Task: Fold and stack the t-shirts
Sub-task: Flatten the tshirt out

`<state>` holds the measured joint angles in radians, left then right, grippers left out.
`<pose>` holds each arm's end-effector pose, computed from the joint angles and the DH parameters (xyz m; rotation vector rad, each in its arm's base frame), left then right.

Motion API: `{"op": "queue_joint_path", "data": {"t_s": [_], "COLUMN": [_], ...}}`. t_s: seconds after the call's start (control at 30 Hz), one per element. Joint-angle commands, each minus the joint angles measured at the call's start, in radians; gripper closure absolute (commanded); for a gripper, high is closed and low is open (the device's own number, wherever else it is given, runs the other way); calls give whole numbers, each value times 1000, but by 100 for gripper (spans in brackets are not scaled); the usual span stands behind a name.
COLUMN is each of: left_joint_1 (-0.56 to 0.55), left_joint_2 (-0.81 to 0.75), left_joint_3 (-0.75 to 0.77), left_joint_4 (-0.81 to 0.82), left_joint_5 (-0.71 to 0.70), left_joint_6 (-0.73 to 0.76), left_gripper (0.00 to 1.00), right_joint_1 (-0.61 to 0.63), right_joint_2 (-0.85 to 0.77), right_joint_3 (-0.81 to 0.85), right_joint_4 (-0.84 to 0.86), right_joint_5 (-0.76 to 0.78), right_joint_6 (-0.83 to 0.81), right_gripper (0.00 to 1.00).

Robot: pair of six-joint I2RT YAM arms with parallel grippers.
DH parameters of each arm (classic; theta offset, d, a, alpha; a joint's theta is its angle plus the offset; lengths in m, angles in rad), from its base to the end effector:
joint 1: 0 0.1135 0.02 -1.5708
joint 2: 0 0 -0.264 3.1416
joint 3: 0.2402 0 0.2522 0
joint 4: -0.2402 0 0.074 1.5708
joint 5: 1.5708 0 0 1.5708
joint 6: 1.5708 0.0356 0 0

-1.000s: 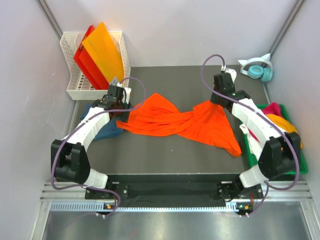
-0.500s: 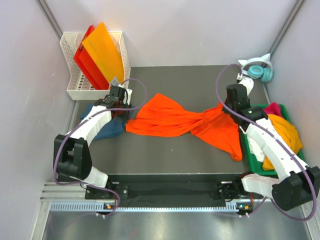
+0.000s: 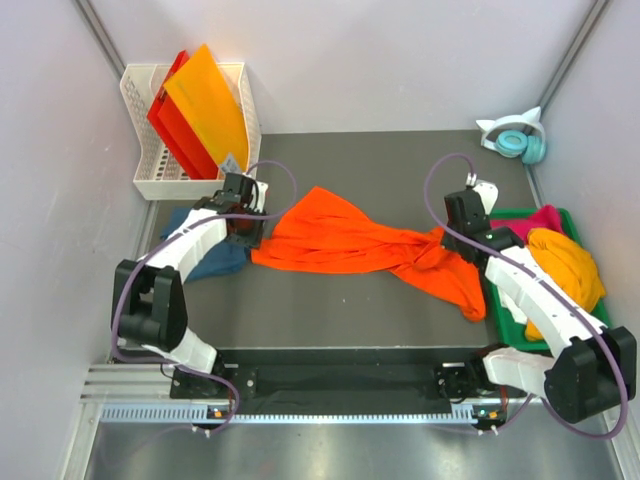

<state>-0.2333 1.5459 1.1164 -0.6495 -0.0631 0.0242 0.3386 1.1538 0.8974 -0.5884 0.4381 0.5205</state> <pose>0.3049 -0.0701 0.2334 0.3190 2.6269 0.0137 0.2274 0.0641 0.2713 0.4041 2.2814 -0.1021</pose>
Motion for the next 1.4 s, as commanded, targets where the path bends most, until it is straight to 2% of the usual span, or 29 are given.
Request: {"op": "queue_joint_path", "data": {"t_s": [0.0,0.27,0.57,0.7,0.77,0.8,0.83,0.87,0.97,1.13,1.27,1.37], "left_joint_1": [3,3,3,5,3,5,5,5,5,5,5,5], "left_joint_2": [34,144,246,302,312,312,309,307,277,126,-53,-124], "left_joint_3": [26,91,134,154,163,163,163,163,157,151,175,184], "left_joint_4": [21,16,21,-5,-12,-12,-12,-12,-6,-1,14,36], "left_joint_5": [57,114,88,83,91,95,97,98,95,86,25,3], "left_joint_6": [-7,-6,-12,-14,-14,-17,-14,-13,-13,-10,8,17], "left_gripper": [50,50,49,53,62,70,96,100,100,100,100,100], "right_joint_1": [5,7,5,5,7,5,7,5,7,4,-7,-6], "right_joint_2": [10,27,15,18,18,18,21,24,24,5,-29,-20], "right_joint_3": [26,21,23,34,34,34,34,32,25,44,139,190], "right_joint_4": [41,45,32,25,27,29,29,30,39,32,16,-7], "right_joint_5": [-19,-29,-15,-9,-9,-9,-7,-7,-15,17,56,56], "right_joint_6": [13,7,-13,-17,-19,-19,-19,-19,-14,-16,-74,-88], "right_gripper": [100,100,100,100,100,100,100,100,100,100,100,100]}}
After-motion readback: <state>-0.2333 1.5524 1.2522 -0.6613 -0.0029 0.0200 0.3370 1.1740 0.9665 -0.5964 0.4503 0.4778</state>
